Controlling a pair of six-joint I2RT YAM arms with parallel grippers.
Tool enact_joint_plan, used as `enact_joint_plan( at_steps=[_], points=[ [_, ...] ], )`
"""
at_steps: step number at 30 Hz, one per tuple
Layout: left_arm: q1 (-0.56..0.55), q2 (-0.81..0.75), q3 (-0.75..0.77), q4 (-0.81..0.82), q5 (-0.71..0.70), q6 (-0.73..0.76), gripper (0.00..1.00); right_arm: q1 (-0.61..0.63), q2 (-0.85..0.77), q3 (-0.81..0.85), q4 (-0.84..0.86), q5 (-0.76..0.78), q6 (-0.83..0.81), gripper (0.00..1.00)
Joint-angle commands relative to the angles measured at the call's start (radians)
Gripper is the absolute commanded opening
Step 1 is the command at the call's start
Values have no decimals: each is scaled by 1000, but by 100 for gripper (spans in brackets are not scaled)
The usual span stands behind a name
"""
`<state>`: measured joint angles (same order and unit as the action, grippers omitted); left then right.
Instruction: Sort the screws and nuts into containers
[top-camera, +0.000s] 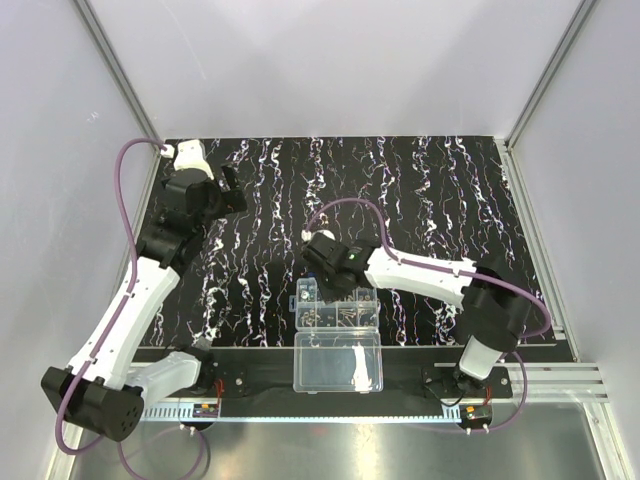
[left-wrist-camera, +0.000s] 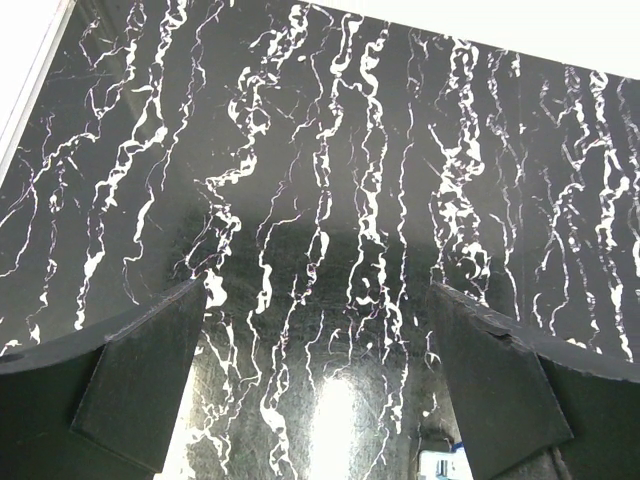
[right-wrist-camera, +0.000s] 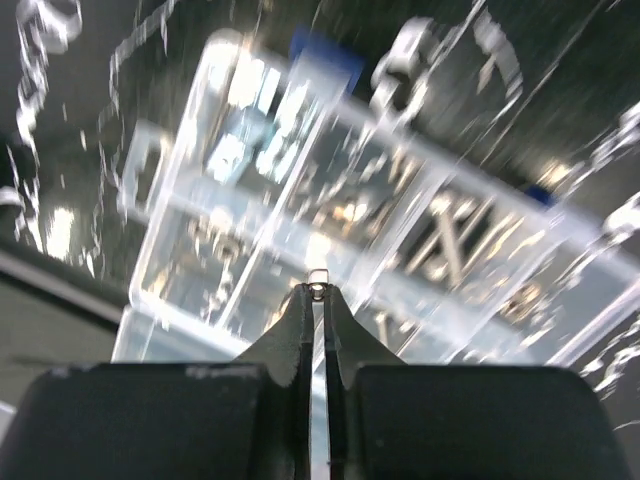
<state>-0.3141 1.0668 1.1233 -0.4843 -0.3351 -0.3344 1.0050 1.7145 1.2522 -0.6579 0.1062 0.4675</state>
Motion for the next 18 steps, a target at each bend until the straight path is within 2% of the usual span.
enact_joint_plan(
  at_steps=[1,10,11,12,15,18],
  points=[
    [3,-33,33,30,25,-11,99,50,-64,-34,15,-45,74,0],
    [3,-30,32,32,28,-11,99,75,16,-4,-6,-14,69,2],
    [3,-30,32,32,28,-11,99,75,20,4,-15,-4,74,6],
    [3,-30,32,32,27,-11,99,76,25,13,-28,1,74,18],
    [4,-25,32,32,28,-11,99,76,13,36,-63,6,69,38],
    [4,-24,32,32,27,-9,99,73,-29,53,-68,3,62,47]
  ],
)
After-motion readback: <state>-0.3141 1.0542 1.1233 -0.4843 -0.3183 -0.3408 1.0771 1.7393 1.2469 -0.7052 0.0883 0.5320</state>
